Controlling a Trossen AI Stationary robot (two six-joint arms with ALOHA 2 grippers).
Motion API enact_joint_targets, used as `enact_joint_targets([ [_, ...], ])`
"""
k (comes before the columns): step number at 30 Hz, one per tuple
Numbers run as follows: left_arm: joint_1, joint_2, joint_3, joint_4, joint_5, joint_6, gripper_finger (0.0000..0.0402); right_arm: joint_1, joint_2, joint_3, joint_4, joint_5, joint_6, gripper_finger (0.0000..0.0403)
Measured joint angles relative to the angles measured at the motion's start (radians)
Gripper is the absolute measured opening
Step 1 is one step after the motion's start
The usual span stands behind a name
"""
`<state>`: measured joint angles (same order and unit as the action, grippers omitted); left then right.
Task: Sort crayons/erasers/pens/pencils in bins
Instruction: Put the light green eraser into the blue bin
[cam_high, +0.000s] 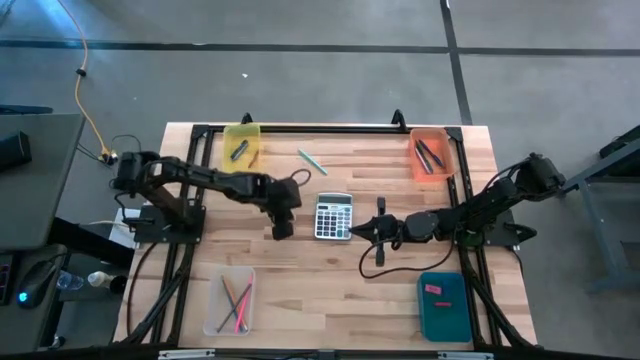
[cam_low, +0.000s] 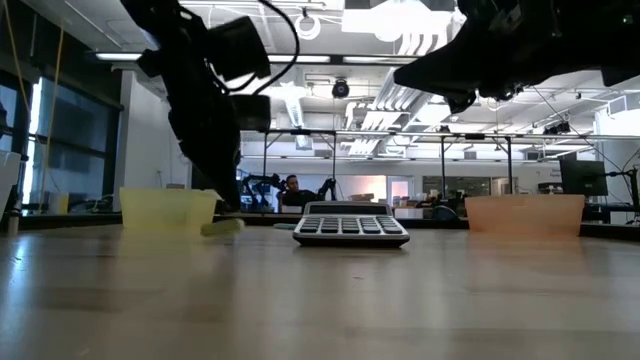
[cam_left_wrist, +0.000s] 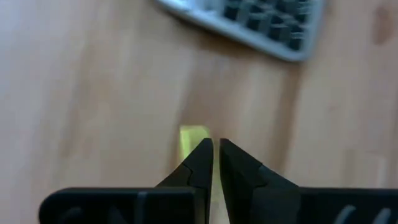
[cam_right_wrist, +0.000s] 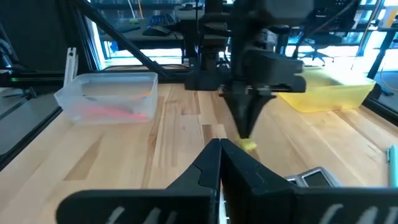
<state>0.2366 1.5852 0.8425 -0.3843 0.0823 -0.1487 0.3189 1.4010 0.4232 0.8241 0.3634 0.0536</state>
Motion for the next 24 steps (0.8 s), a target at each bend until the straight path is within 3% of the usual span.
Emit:
enact_joint_targets([
  [6,-0.153,0.009,0.002,0.07,-0.021,-0.065,0.0001,0.018,0.0,0.0,0.0,0.0,-0.001,0.0],
  [13,-0.274,-0.005,0.001,-0.058,-0.214,-0.043,0.0002,0.03,0.0,0.0,-0.005,0.0,-0.001,0.0],
  [17,-0.246,-0.014,0.001,-0.182,-0.308,-0.029,0.002,0.03,0.0,0.0,-0.005,0.0,-0.006,0.0],
  [24,-0.134,-0.014,0.001,-0.167,-0.262,0.085,0.0099,0.03,0.0,0.0,-0.005,0.0,-0.008,0.0],
])
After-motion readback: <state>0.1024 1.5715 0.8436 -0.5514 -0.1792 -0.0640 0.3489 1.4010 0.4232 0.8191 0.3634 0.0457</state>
